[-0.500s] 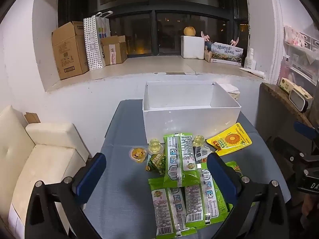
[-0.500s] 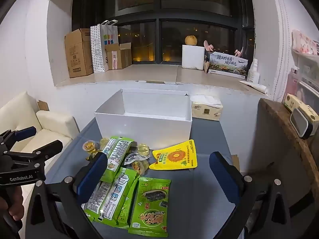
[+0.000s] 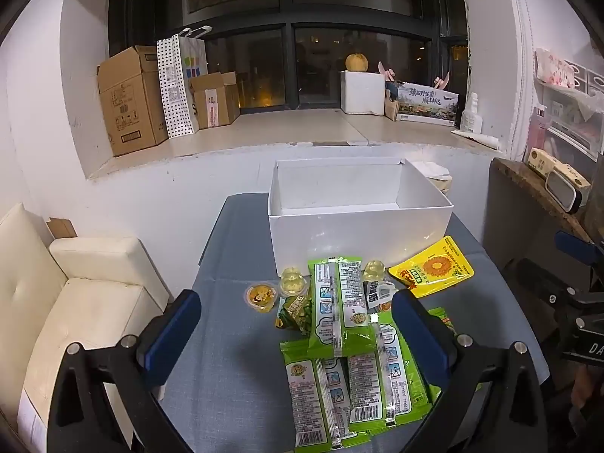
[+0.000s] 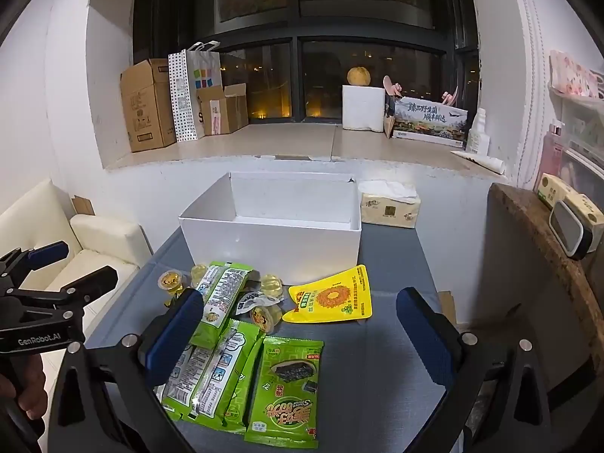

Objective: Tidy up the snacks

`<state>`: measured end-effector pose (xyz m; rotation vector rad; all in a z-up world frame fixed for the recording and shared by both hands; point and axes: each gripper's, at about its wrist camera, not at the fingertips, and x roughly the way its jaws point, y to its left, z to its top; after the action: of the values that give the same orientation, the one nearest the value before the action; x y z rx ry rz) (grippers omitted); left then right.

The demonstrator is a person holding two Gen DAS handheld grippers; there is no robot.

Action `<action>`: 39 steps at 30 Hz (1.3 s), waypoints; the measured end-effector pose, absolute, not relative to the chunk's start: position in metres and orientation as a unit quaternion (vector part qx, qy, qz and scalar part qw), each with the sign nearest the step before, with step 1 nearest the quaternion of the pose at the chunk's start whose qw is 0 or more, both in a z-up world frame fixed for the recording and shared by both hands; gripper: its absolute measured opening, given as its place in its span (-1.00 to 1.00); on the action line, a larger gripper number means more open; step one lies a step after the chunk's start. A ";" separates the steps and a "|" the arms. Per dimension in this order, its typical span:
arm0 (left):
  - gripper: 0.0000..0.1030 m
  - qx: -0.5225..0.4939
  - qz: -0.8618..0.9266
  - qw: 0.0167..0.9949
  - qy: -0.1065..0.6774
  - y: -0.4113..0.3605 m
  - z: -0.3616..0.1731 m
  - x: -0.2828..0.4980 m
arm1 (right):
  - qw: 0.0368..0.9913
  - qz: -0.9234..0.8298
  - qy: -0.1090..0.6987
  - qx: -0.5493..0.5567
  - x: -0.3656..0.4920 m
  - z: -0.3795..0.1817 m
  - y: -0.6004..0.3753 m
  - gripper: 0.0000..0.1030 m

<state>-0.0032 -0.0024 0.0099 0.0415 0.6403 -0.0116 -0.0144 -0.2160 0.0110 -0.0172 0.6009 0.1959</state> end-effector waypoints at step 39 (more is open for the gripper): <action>1.00 0.020 -0.013 0.948 0.316 -0.003 0.011 -0.002 | 0.949 0.099 0.299 -0.011 -0.016 0.012 -0.214 1.00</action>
<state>-0.0017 -0.0030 0.0109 0.0402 0.6437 -0.0268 -0.0161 -0.2136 0.0115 -0.0230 0.6077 0.2017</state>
